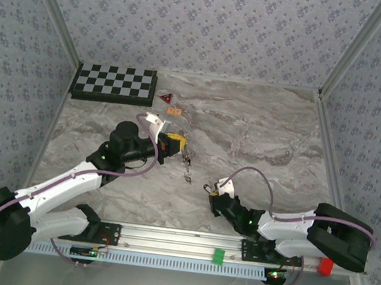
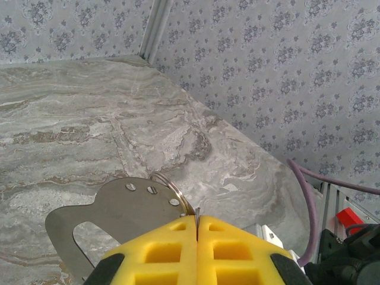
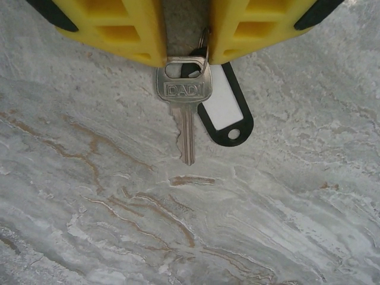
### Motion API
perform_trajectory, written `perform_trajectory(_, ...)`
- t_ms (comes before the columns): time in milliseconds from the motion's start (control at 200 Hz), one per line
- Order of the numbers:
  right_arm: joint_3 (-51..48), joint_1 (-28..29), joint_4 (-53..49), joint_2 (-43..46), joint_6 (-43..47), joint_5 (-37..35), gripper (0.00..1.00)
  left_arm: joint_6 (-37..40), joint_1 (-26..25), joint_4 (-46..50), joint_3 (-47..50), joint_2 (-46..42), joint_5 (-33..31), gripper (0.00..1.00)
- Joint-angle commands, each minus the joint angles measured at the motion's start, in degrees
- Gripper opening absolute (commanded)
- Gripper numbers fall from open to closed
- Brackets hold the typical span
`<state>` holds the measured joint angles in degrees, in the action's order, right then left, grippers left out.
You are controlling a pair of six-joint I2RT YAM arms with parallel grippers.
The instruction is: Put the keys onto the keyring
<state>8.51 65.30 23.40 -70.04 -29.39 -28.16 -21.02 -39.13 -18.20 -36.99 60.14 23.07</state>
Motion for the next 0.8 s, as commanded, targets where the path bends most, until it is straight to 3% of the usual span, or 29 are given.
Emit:
perform_trajectory(0,1.8,0.4,0.8,-1.9,-0.2,0.0,0.2,-0.1,-0.4,-2.8,-0.8,-0.9,-0.1,0.0)
perform_trajectory(240,3.3,0.3,-4.2,0.1,-0.1,0.0,0.0,0.1,-0.4,-2.7,-0.8,-0.9,-0.2,0.0)
perform_trajectory(410,6.9,-1.5,-15.2,4.4,0.3,3.9,0.0,-0.1,-0.5,-2.6,-0.9,-0.8,-0.1,0.0)
perform_trajectory(800,19.1,-14.6,-38.6,2.5,4.1,26.1,0.0,0.1,-0.4,-2.6,-1.0,-0.8,0.1,0.0)
